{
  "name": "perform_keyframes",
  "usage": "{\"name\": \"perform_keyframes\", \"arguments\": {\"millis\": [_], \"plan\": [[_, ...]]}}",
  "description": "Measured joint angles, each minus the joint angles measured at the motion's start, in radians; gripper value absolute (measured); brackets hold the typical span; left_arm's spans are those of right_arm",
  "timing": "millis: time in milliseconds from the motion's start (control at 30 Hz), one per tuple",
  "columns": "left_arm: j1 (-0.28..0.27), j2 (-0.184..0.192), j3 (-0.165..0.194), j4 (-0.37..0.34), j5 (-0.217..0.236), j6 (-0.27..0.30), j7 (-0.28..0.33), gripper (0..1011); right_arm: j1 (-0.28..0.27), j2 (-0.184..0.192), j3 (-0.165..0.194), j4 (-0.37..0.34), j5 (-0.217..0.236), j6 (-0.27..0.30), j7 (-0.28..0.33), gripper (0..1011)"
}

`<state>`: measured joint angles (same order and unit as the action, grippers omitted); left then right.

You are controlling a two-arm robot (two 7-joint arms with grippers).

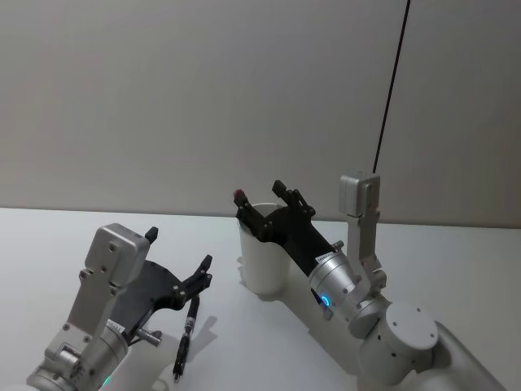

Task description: Place the pen into the pen holder.

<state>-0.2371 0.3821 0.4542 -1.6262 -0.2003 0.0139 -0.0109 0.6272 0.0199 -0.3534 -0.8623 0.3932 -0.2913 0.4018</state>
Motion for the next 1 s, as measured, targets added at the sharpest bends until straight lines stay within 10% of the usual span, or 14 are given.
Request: {"name": "perform_keyframes", "arguments": {"millis": [233,1000], "plan": [[0.0,0.0,0.0,0.0,0.0,0.0,0.0,1002,-0.005,0.001,0.007,-0.016,0.004,0.008,0.002,1001],[0.0,0.0,0.0,0.0,0.0,0.0,0.0,1002,-0.167,0.072,0.106,-0.379,0.153,0.229,-0.029,1001]]}}
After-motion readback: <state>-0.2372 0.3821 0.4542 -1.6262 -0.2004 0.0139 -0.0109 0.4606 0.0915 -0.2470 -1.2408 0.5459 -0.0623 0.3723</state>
